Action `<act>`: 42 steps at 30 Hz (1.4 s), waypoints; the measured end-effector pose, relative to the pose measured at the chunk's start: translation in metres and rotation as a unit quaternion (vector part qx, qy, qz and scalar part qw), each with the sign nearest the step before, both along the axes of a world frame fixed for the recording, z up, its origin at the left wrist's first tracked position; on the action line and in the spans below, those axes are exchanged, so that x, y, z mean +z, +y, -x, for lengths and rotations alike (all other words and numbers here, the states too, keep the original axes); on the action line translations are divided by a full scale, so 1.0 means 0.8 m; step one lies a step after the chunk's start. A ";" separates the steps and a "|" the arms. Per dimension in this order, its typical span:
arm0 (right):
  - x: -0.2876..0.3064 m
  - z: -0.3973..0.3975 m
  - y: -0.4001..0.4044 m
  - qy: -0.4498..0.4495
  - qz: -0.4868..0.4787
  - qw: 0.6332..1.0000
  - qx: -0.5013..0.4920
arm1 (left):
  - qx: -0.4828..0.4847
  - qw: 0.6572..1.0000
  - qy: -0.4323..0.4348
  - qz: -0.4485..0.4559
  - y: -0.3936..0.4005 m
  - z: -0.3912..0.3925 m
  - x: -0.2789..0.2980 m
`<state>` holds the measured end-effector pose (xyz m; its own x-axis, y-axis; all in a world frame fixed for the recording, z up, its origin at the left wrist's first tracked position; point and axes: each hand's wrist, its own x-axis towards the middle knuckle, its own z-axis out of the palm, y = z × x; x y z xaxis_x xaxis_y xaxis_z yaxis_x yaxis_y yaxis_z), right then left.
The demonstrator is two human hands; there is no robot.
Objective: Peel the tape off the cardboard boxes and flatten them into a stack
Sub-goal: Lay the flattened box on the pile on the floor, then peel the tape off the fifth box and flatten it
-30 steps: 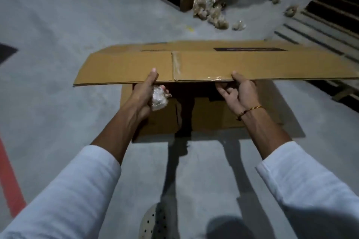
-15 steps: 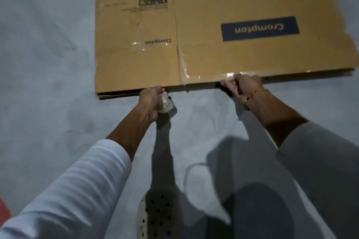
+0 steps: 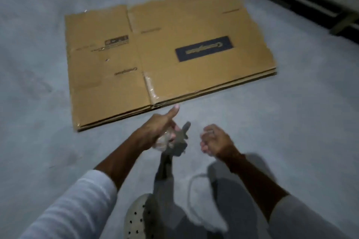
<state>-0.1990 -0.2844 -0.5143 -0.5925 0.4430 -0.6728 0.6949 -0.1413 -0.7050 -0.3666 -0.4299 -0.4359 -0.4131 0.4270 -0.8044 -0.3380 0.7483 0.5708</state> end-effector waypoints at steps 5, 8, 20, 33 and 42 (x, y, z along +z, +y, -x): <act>0.123 -0.112 0.054 -0.057 -0.085 0.990 0.100 | -0.124 0.987 0.021 -0.099 0.035 -0.032 0.084; 0.207 -0.175 0.085 -0.053 -0.132 0.989 0.041 | -0.174 0.973 0.028 -0.152 0.071 -0.067 0.146; 0.420 -0.429 0.045 0.089 -0.135 0.963 -0.216 | -0.238 0.929 0.129 -0.252 0.137 -0.370 0.362; 0.331 -0.712 -0.013 0.061 -0.090 0.810 -0.576 | -0.470 0.837 0.205 -0.189 0.229 -0.618 0.308; 0.165 -0.783 -0.085 -0.042 0.042 0.671 -0.739 | -0.609 0.768 0.191 -0.057 0.310 -0.686 0.152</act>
